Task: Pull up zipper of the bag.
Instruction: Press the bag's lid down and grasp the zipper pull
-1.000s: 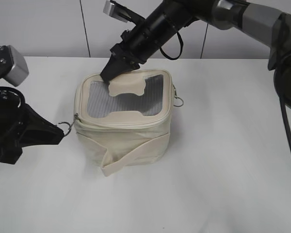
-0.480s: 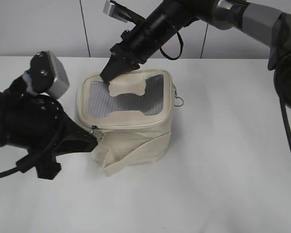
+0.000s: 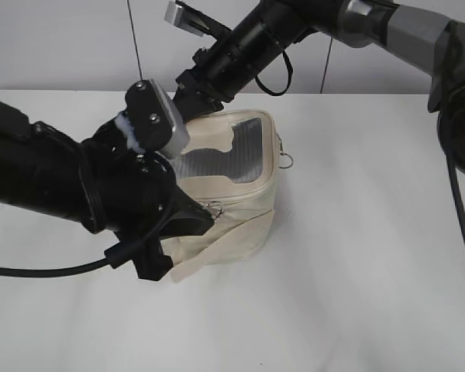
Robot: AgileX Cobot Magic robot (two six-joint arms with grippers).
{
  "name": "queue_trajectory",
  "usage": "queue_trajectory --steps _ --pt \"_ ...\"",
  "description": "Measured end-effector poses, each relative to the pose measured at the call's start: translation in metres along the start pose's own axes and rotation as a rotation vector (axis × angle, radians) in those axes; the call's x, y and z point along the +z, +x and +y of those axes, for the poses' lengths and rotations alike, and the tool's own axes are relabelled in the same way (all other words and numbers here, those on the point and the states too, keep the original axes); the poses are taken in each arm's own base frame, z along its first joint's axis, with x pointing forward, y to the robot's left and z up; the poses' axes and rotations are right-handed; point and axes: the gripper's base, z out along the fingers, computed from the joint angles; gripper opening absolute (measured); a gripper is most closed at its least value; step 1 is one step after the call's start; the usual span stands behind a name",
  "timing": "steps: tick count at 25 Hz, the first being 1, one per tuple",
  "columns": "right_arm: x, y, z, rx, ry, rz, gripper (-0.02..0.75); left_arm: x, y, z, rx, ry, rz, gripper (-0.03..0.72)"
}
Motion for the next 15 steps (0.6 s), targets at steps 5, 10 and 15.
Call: queue_trajectory --steps 5,10,15 --pt "0.000 0.000 0.000 0.000 0.001 0.000 0.048 0.003 -0.001 -0.001 0.001 0.028 0.002 -0.008" --pt "0.000 0.000 0.000 0.016 0.001 0.001 0.065 0.004 -0.001 -0.005 -0.099 0.075 0.010 0.076" --pt "-0.003 0.001 -0.005 0.054 0.018 -0.001 0.326 -0.016 0.001 -0.008 -0.181 0.130 0.063 0.365"
